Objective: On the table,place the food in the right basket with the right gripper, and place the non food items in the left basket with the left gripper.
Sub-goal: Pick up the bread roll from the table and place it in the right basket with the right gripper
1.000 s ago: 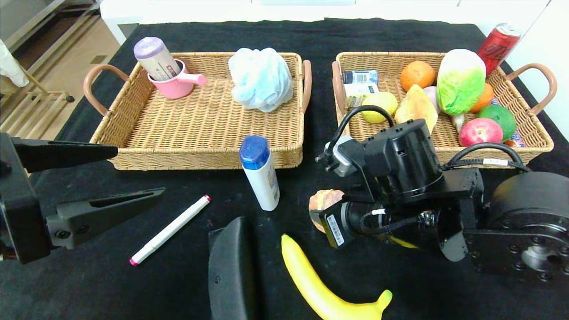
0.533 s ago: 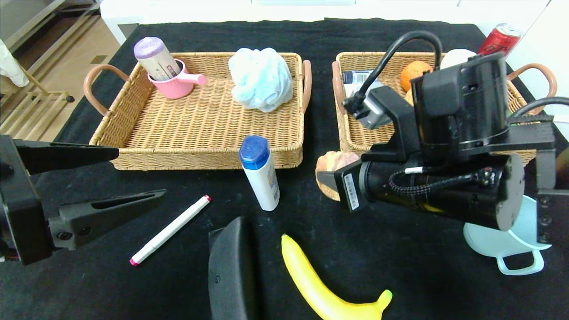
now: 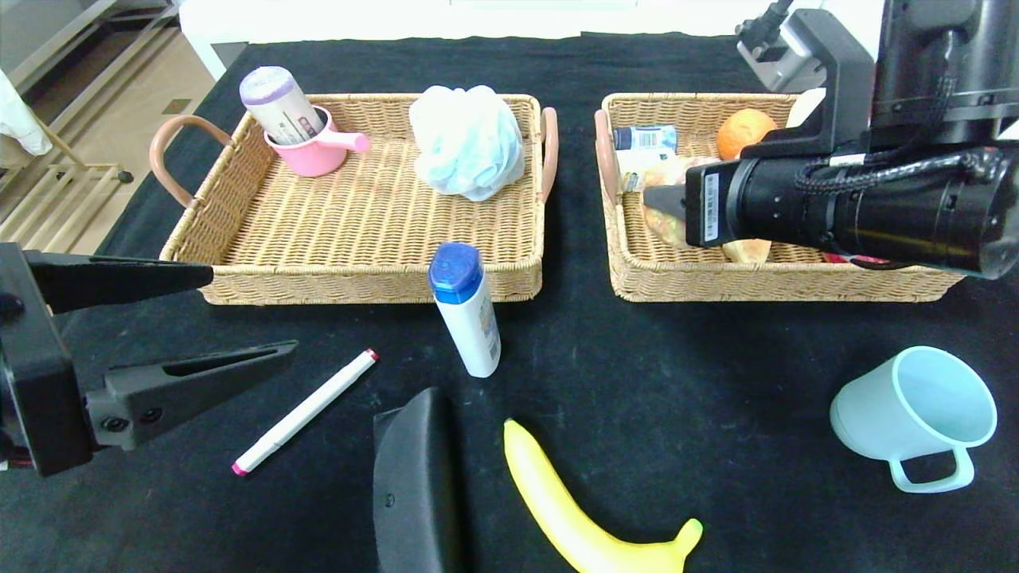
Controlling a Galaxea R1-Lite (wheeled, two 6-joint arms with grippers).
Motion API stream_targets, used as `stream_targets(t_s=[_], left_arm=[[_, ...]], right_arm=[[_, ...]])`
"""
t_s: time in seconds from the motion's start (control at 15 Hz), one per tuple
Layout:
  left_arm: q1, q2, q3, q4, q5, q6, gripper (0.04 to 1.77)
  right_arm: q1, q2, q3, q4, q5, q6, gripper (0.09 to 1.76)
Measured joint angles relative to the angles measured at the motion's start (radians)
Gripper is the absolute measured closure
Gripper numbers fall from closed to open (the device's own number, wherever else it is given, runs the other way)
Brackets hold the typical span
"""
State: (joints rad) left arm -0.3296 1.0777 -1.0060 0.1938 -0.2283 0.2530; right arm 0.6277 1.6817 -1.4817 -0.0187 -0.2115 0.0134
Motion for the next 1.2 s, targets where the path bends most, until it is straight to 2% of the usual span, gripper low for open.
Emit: stream_targets(t_s=[0.6, 0.93, 1.2], left_arm=[[-0.015, 0.002, 0.001, 0.0, -0.001, -0.001, 0.09], [-0.019, 0.007, 0.002, 0.0, -0.001, -0.001, 0.09], [-0.019, 0.003, 0.003, 0.0, -0.001, 0.0, 0.09]], right_arm=[[-0.218, 0.112, -0.227, -0.009, 0.0, 0.0, 0.98], [-0.286, 0.206, -0.328, -0.036, 0.032, 0.001, 0.98], [-0.304, 0.264, -0.373, -0.055, 0.053, 0.0, 0.98]])
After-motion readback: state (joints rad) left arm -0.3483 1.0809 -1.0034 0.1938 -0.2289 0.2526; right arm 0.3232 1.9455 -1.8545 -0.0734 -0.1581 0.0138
